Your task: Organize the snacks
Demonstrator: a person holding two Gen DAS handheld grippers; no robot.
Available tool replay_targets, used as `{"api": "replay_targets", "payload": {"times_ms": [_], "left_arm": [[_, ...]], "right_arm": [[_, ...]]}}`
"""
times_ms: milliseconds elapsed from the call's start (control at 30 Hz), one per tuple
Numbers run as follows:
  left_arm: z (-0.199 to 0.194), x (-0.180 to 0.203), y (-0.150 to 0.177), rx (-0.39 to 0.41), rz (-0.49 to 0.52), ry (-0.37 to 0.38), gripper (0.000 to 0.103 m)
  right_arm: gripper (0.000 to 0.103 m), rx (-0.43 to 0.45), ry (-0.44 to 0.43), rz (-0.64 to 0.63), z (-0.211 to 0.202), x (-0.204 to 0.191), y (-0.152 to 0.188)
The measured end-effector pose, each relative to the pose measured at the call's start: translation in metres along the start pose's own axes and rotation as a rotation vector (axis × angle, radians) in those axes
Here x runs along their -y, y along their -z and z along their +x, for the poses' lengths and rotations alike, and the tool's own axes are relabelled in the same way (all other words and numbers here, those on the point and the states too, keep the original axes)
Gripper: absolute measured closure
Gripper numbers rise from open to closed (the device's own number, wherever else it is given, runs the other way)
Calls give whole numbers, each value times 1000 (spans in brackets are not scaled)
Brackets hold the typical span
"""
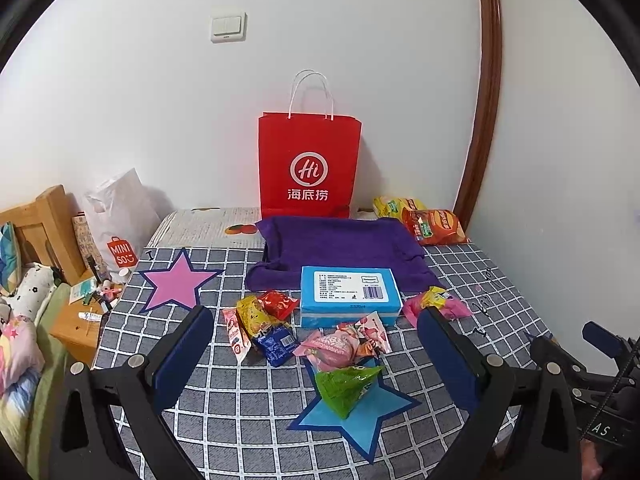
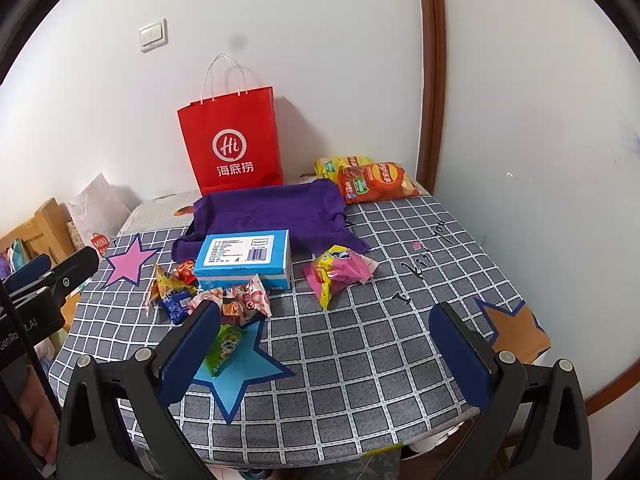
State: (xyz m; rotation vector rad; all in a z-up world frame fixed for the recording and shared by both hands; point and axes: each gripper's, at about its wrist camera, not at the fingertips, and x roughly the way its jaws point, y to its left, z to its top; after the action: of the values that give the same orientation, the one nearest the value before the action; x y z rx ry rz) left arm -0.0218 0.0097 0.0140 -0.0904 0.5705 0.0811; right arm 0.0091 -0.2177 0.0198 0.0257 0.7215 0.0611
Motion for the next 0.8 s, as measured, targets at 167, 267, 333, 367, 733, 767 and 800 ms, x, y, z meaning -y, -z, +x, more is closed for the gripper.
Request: {"api": "replay_targets", "payload": {"times_ms": [167,267,333,367,733,767,800], "left_arm": [[0,-1,-1,0,-4,-2,1],[0,-1,0,-1,-2,-1,1],[0,-1,-1,1,-3,-3,1],[0,-1,-1,2,-3,-4,1],[-3,-2,-1,11,-8,-8,1],[-3,-2,-1,11,-8,-7,1],[-4,-2,-1,10,-7,-8,1]], "right_arm": [[0,7,-10,3,-2,0,1],[0,6,-10,0,-2,-1,1],[0,5,-12,-3,-1,-2,2],[0,5,-16,-3,-1,-2,2],[0,11,-25,-6,-3,-5,4],[0,11,-25,-6,-3,-5,4],[0,11,-26,-6,-3,-5,4]]}}
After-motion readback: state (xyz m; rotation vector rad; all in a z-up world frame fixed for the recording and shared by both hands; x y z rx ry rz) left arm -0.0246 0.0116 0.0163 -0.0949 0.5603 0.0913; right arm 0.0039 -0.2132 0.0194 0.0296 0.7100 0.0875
